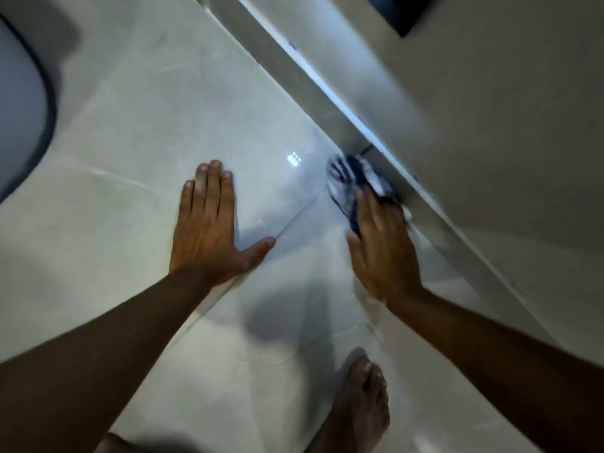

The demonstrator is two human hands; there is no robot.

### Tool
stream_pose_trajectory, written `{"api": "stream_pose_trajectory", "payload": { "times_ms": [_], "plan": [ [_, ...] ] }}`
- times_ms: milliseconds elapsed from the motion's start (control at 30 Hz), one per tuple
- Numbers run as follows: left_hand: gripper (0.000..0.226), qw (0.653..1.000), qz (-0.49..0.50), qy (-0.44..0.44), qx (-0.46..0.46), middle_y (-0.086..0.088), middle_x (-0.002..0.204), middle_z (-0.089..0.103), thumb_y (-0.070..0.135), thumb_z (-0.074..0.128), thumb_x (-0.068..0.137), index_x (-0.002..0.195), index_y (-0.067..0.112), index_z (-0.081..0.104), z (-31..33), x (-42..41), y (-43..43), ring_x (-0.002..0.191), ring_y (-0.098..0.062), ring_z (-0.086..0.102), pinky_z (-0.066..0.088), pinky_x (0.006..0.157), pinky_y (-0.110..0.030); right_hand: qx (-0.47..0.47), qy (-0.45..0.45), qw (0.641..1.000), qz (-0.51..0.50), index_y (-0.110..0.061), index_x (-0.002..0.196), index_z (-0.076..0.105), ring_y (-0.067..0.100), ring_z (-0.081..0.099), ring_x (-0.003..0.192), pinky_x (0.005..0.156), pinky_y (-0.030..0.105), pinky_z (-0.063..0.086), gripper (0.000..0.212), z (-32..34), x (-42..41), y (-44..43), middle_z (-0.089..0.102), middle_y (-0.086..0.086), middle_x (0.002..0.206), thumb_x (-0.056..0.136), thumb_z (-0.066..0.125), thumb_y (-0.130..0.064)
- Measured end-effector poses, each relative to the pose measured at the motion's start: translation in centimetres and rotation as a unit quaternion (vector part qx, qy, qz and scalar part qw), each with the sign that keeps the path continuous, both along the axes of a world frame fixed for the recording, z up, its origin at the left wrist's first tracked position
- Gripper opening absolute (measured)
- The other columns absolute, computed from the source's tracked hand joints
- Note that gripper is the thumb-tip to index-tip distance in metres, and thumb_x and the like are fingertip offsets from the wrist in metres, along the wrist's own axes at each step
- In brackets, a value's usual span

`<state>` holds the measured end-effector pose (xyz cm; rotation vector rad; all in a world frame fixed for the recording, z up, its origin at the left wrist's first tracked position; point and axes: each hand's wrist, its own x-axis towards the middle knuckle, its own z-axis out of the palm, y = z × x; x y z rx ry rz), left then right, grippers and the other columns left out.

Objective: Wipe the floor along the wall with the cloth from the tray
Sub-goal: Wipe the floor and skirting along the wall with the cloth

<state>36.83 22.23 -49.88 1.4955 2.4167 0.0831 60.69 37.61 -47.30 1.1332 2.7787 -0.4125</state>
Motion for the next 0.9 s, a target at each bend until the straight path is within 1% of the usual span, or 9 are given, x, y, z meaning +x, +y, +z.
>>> {"api": "stream_pose_trajectory", "payload": {
  "times_ms": [100, 200, 300, 467, 533, 633, 767, 833, 900],
  "plan": [
    [0.122, 1.0, 0.011, -0.014, -0.009, -0.022, 0.168, 0.0, 0.084, 0.039, 0.077, 0.157, 0.001, 0.0, 0.5, 0.2, -0.1, 0.156, -0.035, -0.003, 0.01, 0.126, -0.054, -0.037, -0.045, 0.998, 0.007, -0.008, 0.152, 0.019, 0.035, 0.039, 0.136, 0.114, 0.044, 0.031, 0.06, 1.9, 4.8, -0.1, 0.035, 0.015, 0.155, 0.099, 0.031, -0.033],
    [0.123, 1.0, 0.022, -0.017, -0.005, -0.02, 0.169, -0.001, 0.086, 0.038, 0.076, 0.158, 0.002, 0.0, 0.2, 0.3, -0.1, 0.157, -0.034, -0.003, 0.009, 0.127, -0.053, -0.004, 0.004, 0.998, 0.055, -0.007, 0.15, 0.025, 0.034, 0.04, 0.134, 0.113, 0.041, 0.033, 0.057, 0.0, -2.8, 2.5, 0.038, 0.015, 0.153, 0.098, 0.042, -0.024],
    [0.125, 0.999, 0.039, -0.017, -0.007, -0.016, 0.17, -0.005, 0.09, 0.035, 0.073, 0.158, 0.006, -0.003, -0.1, 0.2, -0.1, 0.157, -0.03, -0.007, 0.004, 0.128, -0.049, 0.009, 0.036, 0.998, 0.047, -0.008, 0.149, 0.027, 0.034, 0.042, 0.132, 0.111, 0.044, 0.036, 0.058, -0.8, -8.0, 2.6, 0.042, 0.016, 0.149, 0.097, 0.05, -0.02],
    [0.127, 0.998, 0.056, -0.039, -0.001, -0.017, 0.169, -0.003, 0.091, 0.035, 0.072, 0.158, 0.005, -0.001, 0.4, -0.4, -0.2, 0.157, -0.031, -0.006, 0.005, 0.127, -0.05, -0.051, -0.028, 0.998, 0.011, -0.008, 0.15, 0.027, 0.036, 0.047, 0.129, 0.108, 0.044, 0.042, 0.058, 2.2, 0.2, 0.9, 0.044, 0.017, 0.148, 0.097, 0.048, -0.02],
    [0.127, 0.997, 0.071, -0.039, -0.004, -0.016, 0.17, -0.005, 0.092, 0.033, 0.071, 0.158, 0.007, -0.003, 0.2, -0.4, 0.0, 0.157, -0.03, -0.008, 0.003, 0.128, -0.049, -0.048, 0.02, 0.998, 0.037, -0.008, 0.148, 0.03, 0.033, 0.046, 0.13, 0.108, 0.041, 0.042, 0.056, 1.2, -3.0, 2.4, 0.046, 0.015, 0.147, 0.096, 0.049, -0.017],
    [0.126, 0.995, 0.099, -0.024, -0.001, -0.013, 0.17, -0.01, 0.092, 0.032, 0.072, 0.158, 0.01, -0.008, -0.2, -0.7, 0.7, 0.156, -0.027, -0.012, 0.001, 0.128, -0.048, -0.017, 0.058, 0.995, 0.077, -0.007, 0.147, 0.032, 0.03, 0.042, 0.134, 0.113, 0.038, 0.035, 0.056, -0.3, -12.4, 4.0, 0.044, 0.014, 0.148, 0.093, 0.044, -0.006],
    [0.127, 0.994, 0.103, -0.01, 0.016, -0.017, 0.169, -0.006, 0.091, 0.036, 0.072, 0.158, 0.007, -0.004, -0.4, -1.4, 1.4, 0.157, -0.029, -0.009, 0.0, 0.127, -0.047, -0.009, 0.092, 0.995, 0.03, -0.011, 0.148, 0.031, 0.025, 0.037, 0.139, 0.116, 0.034, 0.03, 0.062, -1.2, -22.3, 5.1, 0.041, 0.008, 0.152, 0.088, 0.045, -0.003],
    [0.126, 0.995, 0.098, -0.003, 0.013, -0.017, 0.169, -0.005, 0.091, 0.034, 0.072, 0.158, 0.006, -0.004, -0.4, -1.5, 1.6, 0.157, -0.03, -0.007, 0.001, 0.127, -0.048, 0.002, 0.091, 0.995, 0.038, -0.011, 0.15, 0.026, 0.023, 0.032, 0.143, 0.119, 0.034, 0.024, 0.064, -1.4, -23.7, 5.1, 0.035, 0.006, 0.155, 0.09, 0.044, -0.003],
    [0.123, 0.995, 0.098, 0.001, 0.015, -0.017, 0.169, -0.004, 0.089, 0.033, 0.074, 0.158, 0.006, -0.004, -0.5, -1.2, 1.5, 0.157, -0.03, -0.007, 0.003, 0.127, -0.049, 0.011, 0.101, 0.994, 0.048, -0.012, 0.151, 0.025, 0.024, 0.031, 0.143, 0.12, 0.035, 0.022, 0.062, -1.5, -21.3, 4.6, 0.035, 0.007, 0.155, 0.091, 0.039, -0.002]
  ]
}}
